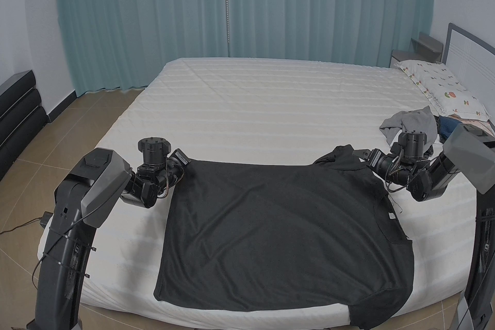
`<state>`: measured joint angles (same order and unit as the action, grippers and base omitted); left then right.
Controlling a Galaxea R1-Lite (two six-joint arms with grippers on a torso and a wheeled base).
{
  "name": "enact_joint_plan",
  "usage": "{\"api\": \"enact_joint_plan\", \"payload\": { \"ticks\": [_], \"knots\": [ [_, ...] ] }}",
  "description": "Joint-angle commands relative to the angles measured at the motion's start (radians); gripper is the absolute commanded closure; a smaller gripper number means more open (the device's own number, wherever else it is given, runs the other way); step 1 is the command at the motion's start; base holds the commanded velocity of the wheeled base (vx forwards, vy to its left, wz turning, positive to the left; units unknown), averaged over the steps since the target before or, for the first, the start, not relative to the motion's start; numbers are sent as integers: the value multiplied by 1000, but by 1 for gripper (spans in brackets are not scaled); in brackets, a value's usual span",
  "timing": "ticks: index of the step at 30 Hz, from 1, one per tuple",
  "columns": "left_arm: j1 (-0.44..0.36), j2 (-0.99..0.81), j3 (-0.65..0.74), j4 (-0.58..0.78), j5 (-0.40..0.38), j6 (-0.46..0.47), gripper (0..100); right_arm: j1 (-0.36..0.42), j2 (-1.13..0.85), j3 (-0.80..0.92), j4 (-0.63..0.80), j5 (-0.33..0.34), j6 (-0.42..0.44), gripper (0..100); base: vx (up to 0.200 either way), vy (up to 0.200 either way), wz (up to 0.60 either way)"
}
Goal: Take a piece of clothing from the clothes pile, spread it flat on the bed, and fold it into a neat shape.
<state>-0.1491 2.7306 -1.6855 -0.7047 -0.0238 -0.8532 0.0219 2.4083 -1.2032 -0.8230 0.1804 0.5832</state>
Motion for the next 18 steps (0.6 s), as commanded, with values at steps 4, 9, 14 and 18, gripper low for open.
{"api": "enact_joint_plan", "payload": {
  "ticks": [4, 9, 14, 18],
  "knots": [
    [-1, 1, 9, -2, 2, -1, 100, -31, 150, -141, 19, -35, -9, 0, 0, 0, 0],
    [-1, 1, 9, -1, 4, -1, 100, -45, 213, -236, 19, -50, -29, 0, 0, 0, 0],
    [-1, 1, 9, -1, 2, -1, 100, -37, 229, -268, 21, -52, -31, 0, 0, 0, 0],
    [-1, 1, 9, 1, 2, -1, 100, -25, 256, -306, 25, -50, -31, 0, 0, 0, 0]
  ]
}}
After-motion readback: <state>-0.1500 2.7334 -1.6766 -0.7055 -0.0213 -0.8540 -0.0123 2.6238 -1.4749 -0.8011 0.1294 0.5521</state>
